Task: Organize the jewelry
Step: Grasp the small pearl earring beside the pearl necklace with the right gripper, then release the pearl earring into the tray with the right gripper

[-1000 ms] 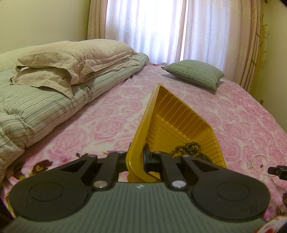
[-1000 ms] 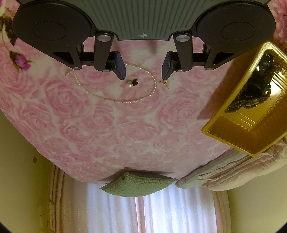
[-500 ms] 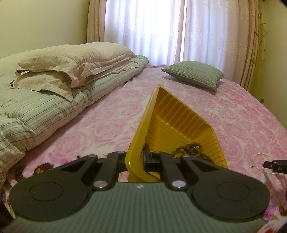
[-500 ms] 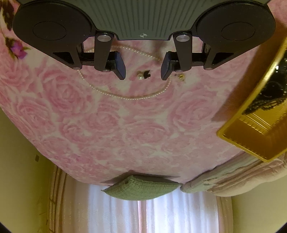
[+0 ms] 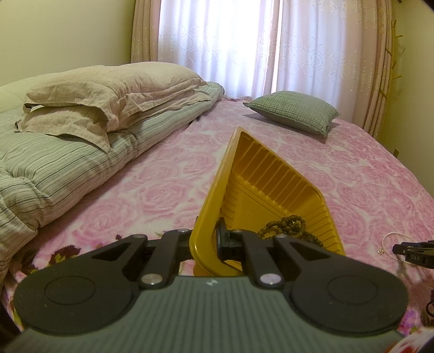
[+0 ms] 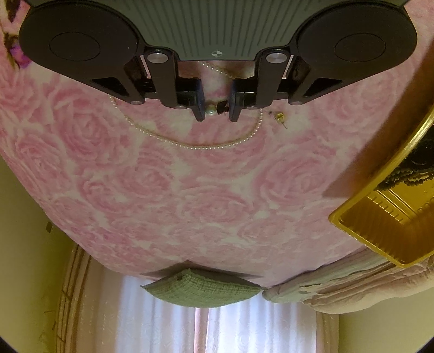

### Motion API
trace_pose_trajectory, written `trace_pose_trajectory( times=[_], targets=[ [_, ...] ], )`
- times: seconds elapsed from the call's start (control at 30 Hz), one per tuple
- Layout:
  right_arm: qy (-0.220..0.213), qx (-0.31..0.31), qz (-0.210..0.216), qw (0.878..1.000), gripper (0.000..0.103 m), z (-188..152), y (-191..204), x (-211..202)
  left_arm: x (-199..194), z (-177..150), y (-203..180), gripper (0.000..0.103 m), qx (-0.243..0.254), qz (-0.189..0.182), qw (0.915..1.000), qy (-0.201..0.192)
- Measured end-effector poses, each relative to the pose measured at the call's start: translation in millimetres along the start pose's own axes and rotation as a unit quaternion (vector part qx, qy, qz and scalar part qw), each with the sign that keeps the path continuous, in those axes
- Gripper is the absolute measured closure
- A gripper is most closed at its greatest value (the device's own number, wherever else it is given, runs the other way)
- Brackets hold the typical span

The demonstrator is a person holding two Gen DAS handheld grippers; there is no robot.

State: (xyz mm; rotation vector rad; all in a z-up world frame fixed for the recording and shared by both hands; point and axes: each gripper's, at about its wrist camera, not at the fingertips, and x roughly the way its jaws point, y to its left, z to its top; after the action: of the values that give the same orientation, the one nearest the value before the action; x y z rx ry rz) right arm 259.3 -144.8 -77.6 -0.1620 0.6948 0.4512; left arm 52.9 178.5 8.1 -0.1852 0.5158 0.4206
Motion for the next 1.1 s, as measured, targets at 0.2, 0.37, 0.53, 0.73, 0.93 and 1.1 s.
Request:
trace_pose_trajectory(
  times=[0.2,0.37,0.53,0.73,0.93,1.1],
  targets=[
    [-0.017,-0.009,0.011,1.000,0.084,8,12,-18,1,0,-1,0.096,-0.001,0.000,1.0000,0.000],
    [-0.050,-0.025,0.060,0.997,0.084,32,44,-46,1,0,-1,0.096,-0.001,0.000,1.0000,0.000],
    [-0.076,-0.035,0.133,0.988,0.084,59,85,-63,2,-1,0,0.096,0.001,0.000,1.0000,0.001],
    [-0.079,-0.062,0.196,0.975,0.084,75,135,-63,1,-2,-1,0.096,-0.001,-0.002,1.0000,0.001],
    [-0.072,-0.085,0.241,0.964,0.084,74,168,-58,1,-2,-2,0.096,-0.003,-0.002,1.0000,0.002],
    [-0.068,-0.067,0.258,0.962,0.059,73,168,-58,0,-3,-3,0.096,-0.004,-0.003,1.0000,0.002]
  ],
)
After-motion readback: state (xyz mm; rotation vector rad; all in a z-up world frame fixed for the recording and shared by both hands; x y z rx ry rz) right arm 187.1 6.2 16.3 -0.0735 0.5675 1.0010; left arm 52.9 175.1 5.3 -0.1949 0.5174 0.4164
